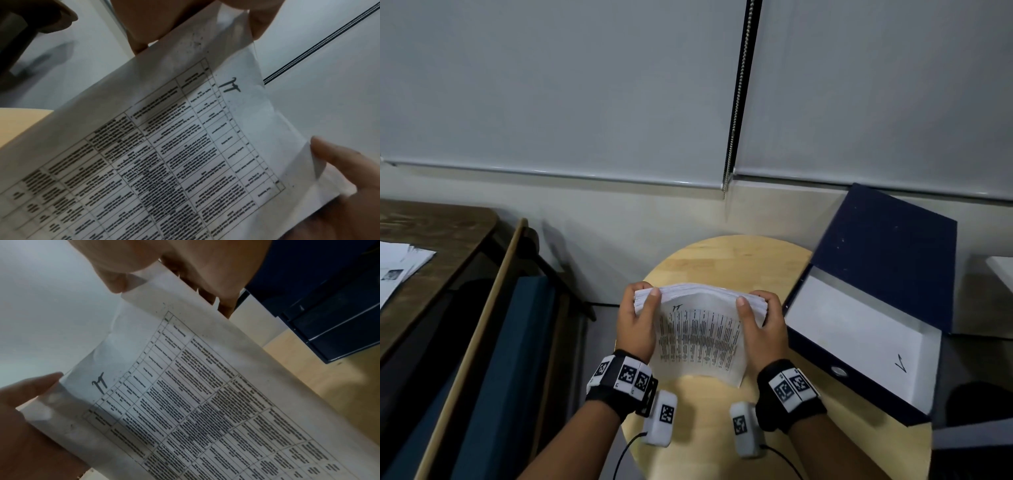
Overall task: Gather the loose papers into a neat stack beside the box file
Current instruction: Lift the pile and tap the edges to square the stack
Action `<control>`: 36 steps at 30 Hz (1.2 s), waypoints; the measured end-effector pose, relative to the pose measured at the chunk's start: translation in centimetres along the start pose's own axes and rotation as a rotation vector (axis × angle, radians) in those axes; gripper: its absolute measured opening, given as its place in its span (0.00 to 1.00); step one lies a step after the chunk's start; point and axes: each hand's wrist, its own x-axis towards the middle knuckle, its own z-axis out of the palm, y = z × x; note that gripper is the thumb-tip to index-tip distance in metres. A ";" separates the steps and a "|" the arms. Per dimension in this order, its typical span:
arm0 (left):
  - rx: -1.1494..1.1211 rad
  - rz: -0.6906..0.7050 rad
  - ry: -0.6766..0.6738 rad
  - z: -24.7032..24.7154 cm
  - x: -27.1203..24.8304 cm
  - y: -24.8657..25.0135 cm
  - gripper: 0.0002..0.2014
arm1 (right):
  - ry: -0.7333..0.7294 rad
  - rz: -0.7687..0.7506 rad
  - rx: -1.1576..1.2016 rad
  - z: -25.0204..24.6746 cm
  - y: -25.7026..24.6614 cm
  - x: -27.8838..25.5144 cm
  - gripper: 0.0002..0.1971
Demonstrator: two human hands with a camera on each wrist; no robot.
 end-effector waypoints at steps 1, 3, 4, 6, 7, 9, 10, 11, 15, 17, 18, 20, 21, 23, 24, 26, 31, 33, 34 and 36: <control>0.016 -0.005 0.005 0.2 0.1 0.1 0.07 | 0.014 0.009 0.017 0.2 -0.2 0.2 0.15; 0.029 -0.015 0.021 0.2 0.2 0.1 0.05 | 0.026 0.024 0.064 0.4 -0.1 0.4 0.16; 0.038 -0.010 0.035 0.2 0.3 0.1 0.05 | 0.033 0.036 0.077 0.5 -0.2 0.6 0.16; 0.039 -0.003 0.065 0.3 0.6 0.0 0.09 | 0.048 0.051 0.083 0.5 -0.5 0.9 0.12; 0.030 -0.002 0.078 0.3 0.7 -0.1 0.11 | 0.053 0.052 0.082 0.5 -0.6 1.0 0.09; 0.003 0.002 0.089 0.3 0.8 -0.1 0.12 | 0.053 0.048 0.077 0.5 -0.7 1.0 0.08; -0.005 0.004 0.083 0.3 0.9 0.1 0.12 | 0.053 0.038 0.083 0.5 -0.9 1.0 0.09; -0.009 0.009 0.074 0.3 1.0 0.2 0.12 | 0.060 0.029 0.094 0.5 -0.9 1.0 0.10; -0.016 0.011 0.072 0.4 1.0 0.3 0.13 | 0.067 0.030 0.115 0.7 -1.0 0.9 0.06; -0.007 0.013 0.062 0.4 1.0 0.3 0.14 | 0.075 0.028 0.146 0.8 -1.2 1.0 0.06; 0.002 0.018 0.050 0.3 1.0 0.3 0.15 | 0.075 0.028 0.161 0.9 -1.3 1.0 0.06; 0.001 0.013 0.031 0.2 1.0 0.2 0.15 | 0.078 0.038 0.153 0.9 -1.5 1.1 0.07; -0.008 0.006 0.031 0.2 1.0 0.2 0.15 | 0.077 0.033 0.140 0.8 -1.4 1.2 0.08; -0.019 0.003 0.037 0.3 1.0 0.4 0.14 | 0.084 0.020 0.126 0.8 -1.5 1.3 0.08; -0.018 0.005 0.034 0.3 1.0 0.4 0.14 | 0.080 0.013 0.127 0.8 -1.4 1.4 0.08; -0.032 0.008 0.011 0.2 1.0 0.4 0.15 | 0.071 0.006 0.133 0.9 -0.9 1.7 0.09; -0.108 0.046 -0.211 -1.6 0.5 -1.6 0.25 | -0.083 -0.029 0.095 -0.2 0.8 1.0 0.18; -0.024 0.036 -0.273 -2.5 0.7 -2.8 0.31 | -0.166 -0.021 0.041 -0.7 1.9 0.6 0.23; 0.023 0.027 -0.273 -2.6 0.8 -3.2 0.30 | -0.190 -0.016 0.006 -0.8 2.3 0.4 0.24; 0.126 0.025 -0.244 -2.3 0.9 -3.3 0.24 | -0.175 -0.025 -0.085 -0.6 2.7 0.3 0.23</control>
